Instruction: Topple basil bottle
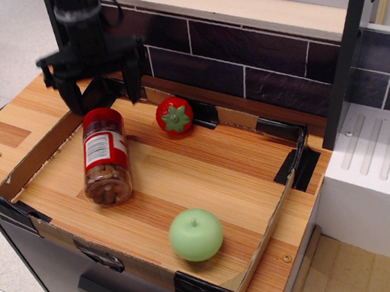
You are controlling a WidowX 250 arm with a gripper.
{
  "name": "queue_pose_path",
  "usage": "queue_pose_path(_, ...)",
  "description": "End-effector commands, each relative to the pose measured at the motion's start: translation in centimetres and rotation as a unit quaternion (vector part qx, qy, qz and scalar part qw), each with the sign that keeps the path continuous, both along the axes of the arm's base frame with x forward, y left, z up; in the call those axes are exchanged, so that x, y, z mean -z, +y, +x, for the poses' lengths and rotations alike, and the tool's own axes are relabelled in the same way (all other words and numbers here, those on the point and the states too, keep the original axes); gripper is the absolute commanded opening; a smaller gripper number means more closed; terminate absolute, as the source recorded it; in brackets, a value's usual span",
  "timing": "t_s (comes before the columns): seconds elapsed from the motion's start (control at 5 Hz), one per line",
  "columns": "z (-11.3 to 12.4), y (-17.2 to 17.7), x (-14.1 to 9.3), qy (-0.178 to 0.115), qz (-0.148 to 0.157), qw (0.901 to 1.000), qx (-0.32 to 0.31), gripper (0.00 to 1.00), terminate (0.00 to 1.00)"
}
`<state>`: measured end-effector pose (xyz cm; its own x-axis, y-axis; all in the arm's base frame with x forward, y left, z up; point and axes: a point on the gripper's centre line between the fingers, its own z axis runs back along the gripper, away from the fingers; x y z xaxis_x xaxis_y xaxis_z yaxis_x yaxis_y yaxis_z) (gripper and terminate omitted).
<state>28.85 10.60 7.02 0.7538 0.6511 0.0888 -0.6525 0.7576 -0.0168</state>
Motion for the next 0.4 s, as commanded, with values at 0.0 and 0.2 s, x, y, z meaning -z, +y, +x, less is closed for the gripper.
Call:
queue_pose_path(0.0,0.81,-0.13,-3.75,-0.046,0.004,0.9988,0.017,1.0,0.0)
queue_pose_path(0.2,0.81,-0.13,-3.75,-0.046,0.004,0.9988,0.017,1.0,1.0)
